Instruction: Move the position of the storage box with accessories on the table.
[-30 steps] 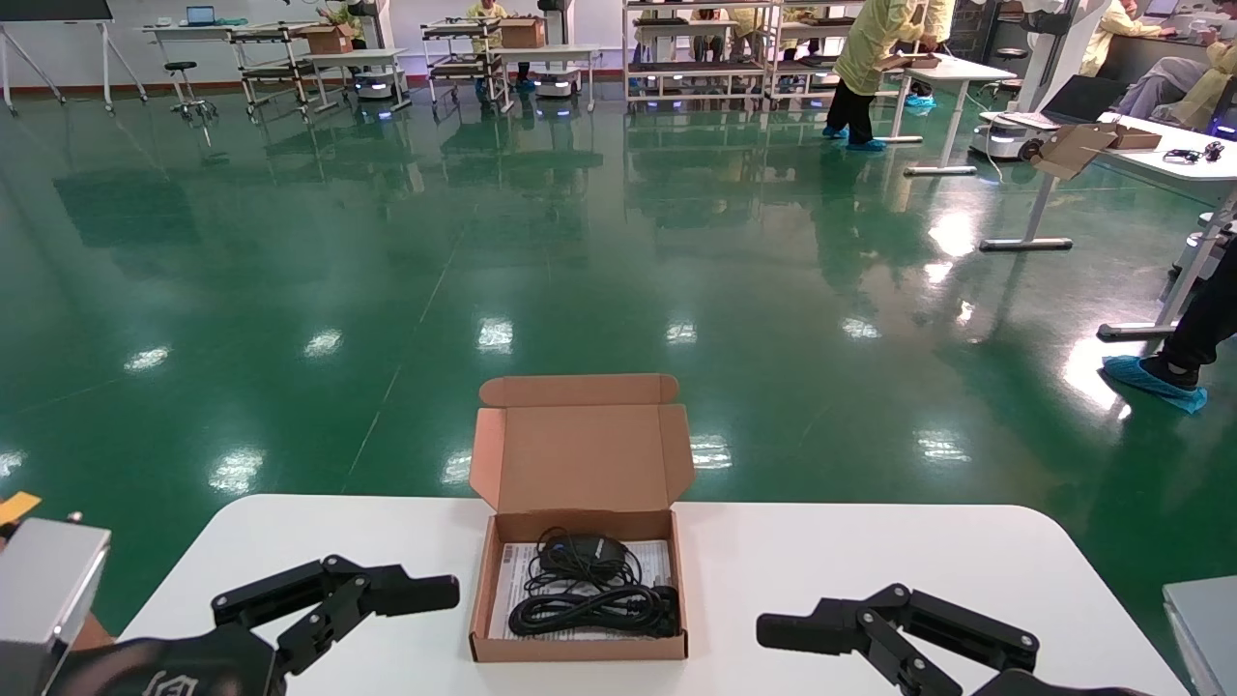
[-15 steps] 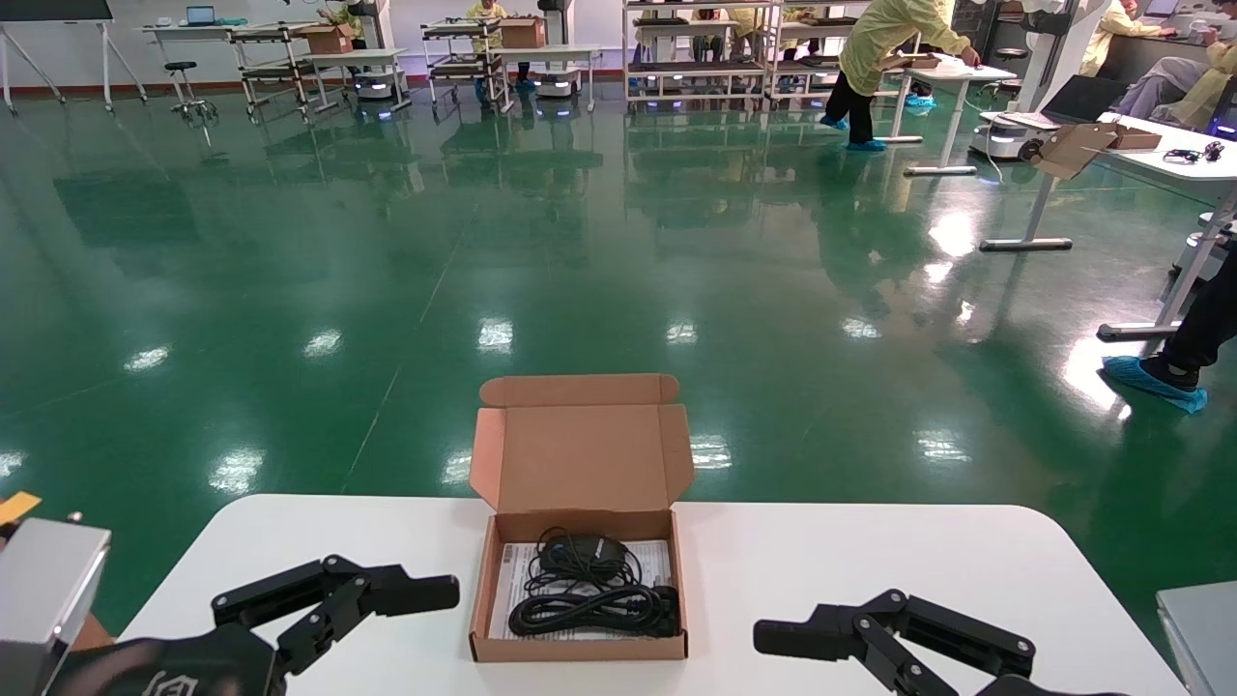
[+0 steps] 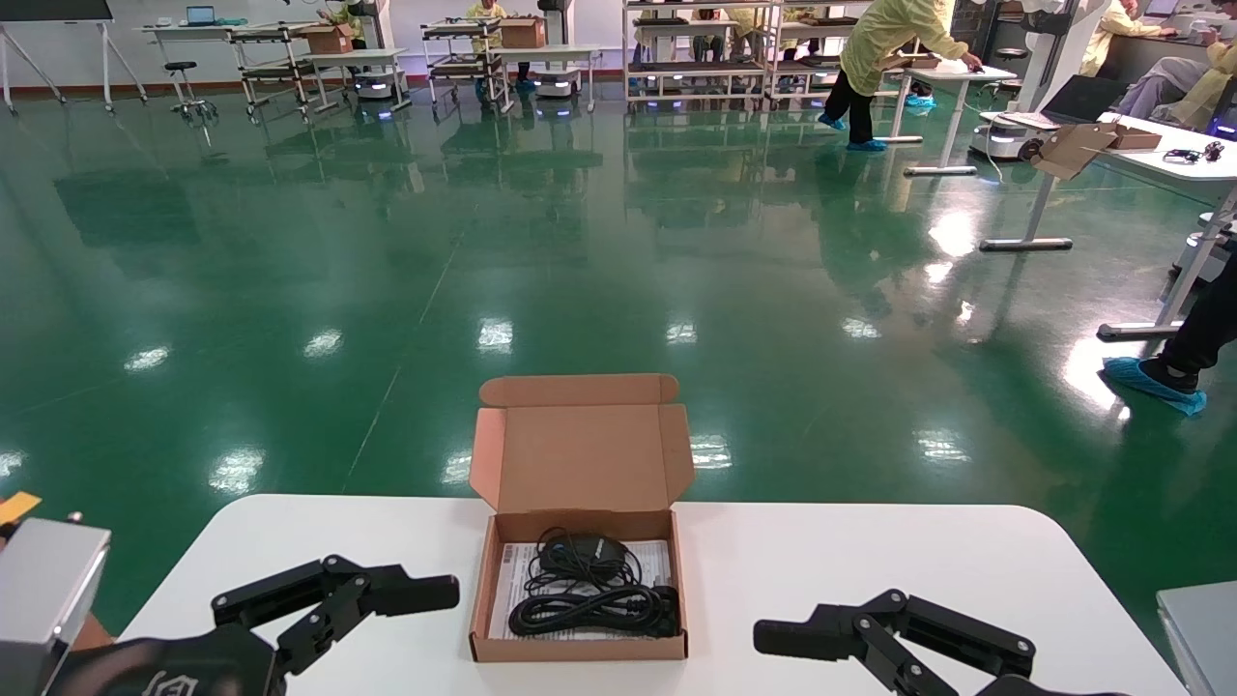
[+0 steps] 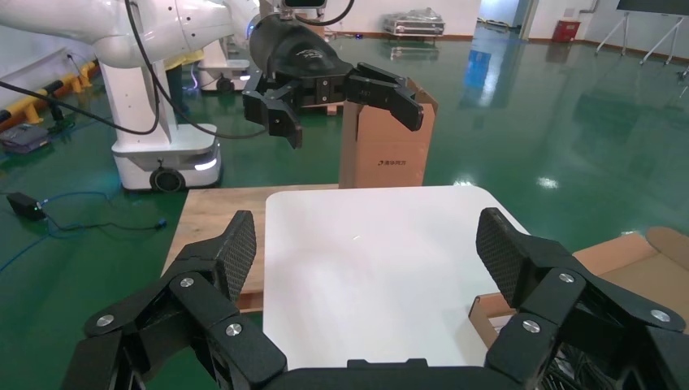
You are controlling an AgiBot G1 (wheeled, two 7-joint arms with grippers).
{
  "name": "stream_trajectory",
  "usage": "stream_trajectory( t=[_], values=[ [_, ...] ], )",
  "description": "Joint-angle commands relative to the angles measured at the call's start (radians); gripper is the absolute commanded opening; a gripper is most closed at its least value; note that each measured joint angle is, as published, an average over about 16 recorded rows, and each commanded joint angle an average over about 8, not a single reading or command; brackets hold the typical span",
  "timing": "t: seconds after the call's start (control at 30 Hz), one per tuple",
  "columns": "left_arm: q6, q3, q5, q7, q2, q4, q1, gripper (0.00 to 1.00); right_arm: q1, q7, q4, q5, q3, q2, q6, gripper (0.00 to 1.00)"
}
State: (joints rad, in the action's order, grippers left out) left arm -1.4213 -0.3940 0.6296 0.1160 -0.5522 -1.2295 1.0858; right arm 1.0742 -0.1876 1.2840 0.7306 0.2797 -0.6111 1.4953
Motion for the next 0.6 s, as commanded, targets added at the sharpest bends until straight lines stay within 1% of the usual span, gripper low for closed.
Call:
stream_trajectory(
  t=[0.03,0.6],
  values=[
    [0.0,0.0,0.0,0.0,0.0,0.0,0.0,1.0,0.0,0.0,0.0,0.0,0.0,0.0,0.0,1.0],
    [0.0,0.0,0.0,0.0,0.0,0.0,0.0,1.0,0.0,0.0,0.0,0.0,0.0,0.0,0.0,1.0]
  ],
)
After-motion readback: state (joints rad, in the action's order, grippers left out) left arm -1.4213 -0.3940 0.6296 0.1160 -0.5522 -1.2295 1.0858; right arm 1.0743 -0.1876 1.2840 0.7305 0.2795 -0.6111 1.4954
